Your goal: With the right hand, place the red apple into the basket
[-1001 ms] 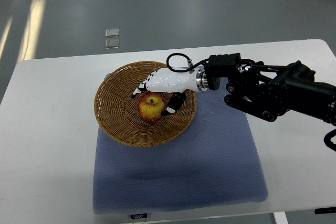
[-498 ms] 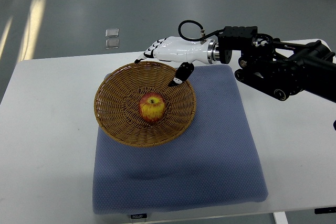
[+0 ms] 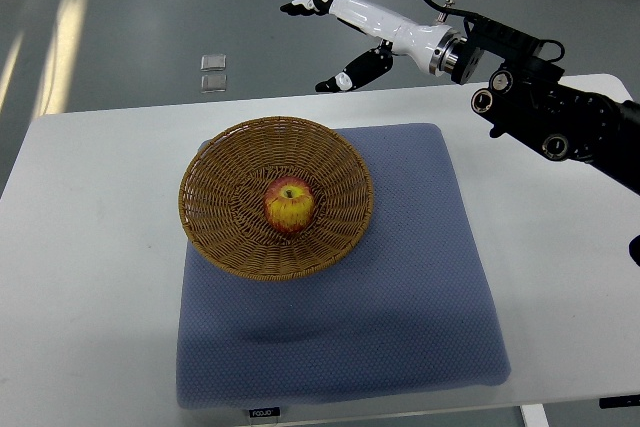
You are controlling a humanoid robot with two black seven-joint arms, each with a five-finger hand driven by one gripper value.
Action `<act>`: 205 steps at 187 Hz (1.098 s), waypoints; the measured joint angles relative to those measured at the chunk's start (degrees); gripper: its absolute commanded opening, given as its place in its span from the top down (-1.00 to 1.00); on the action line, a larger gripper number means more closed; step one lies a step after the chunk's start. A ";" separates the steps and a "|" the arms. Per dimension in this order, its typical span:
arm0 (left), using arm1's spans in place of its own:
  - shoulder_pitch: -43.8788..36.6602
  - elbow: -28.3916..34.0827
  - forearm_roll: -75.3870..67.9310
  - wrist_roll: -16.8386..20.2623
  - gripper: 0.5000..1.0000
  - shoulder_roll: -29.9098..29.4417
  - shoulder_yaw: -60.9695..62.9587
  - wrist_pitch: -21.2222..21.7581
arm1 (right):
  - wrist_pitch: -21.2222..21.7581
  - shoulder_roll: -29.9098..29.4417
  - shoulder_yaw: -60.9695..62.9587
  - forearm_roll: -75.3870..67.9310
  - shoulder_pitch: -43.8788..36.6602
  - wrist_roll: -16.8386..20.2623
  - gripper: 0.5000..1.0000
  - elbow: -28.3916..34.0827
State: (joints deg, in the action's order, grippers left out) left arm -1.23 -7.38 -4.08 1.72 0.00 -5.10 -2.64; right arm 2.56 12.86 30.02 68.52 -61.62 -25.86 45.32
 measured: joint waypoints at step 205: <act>-0.01 0.00 -0.05 0.02 -1.00 0.00 0.00 0.00 | -0.53 -5.42 7.73 -73.16 11.45 3.38 -0.67 -13.77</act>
State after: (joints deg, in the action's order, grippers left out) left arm -1.23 -7.38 -4.13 1.74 0.00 -5.10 -2.64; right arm 2.03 7.44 37.75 -4.65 -50.18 -22.49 31.55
